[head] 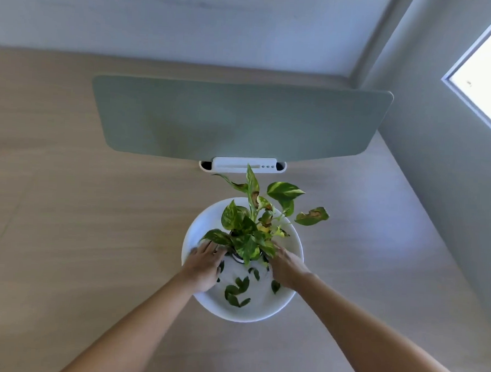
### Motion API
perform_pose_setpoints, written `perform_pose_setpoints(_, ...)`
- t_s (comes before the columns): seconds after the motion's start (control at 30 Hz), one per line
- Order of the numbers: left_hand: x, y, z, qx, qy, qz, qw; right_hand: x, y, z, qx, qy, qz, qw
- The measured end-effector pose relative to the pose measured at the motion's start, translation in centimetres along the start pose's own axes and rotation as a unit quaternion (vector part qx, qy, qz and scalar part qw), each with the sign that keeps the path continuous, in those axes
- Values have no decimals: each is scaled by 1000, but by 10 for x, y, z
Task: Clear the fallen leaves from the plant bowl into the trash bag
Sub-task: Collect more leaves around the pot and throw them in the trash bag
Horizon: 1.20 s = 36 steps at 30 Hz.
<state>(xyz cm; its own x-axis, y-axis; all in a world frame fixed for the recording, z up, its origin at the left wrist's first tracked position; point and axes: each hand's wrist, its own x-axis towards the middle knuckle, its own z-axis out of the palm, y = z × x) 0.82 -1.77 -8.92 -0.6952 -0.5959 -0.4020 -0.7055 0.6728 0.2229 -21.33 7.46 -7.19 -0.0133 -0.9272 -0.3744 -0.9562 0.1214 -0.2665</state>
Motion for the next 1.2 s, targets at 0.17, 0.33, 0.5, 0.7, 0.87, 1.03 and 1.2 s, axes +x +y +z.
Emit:
perform_pose_setpoints(0.17, -34, 28, 10, -24, 11, -42, 999, -49, -12, 24, 17, -3, -36, 999)
perform_pose_setpoints(0.33, -36, 50, 8, -53, 12, -103, 993, -49, -25, 22, 16, 26, -39, 999)
perform_pose_setpoints(0.5, -30, 58, 4, -78, -14, -116, 990, -47, -29, 22, -35, -24, -88, 995)
perform_pose_setpoints(0.7, -29, 43, 0, -106, -12, -101, 989, -61, -21, 23, -25, 56, 15, 998)
perform_pose_setpoints(0.87, -33, 47, -6, -18, -43, -129, 991, -48, -51, 23, 0, 0, 133, 991)
perform_pose_setpoints(1.03, -29, 51, 0, -86, -16, -120, 989, -37, -93, 37, 59, -19, 182, 981)
perform_pose_setpoints(1.2, -30, 44, 4, -155, 25, -86, 984, -41, -96, 45, 153, 74, 158, 973)
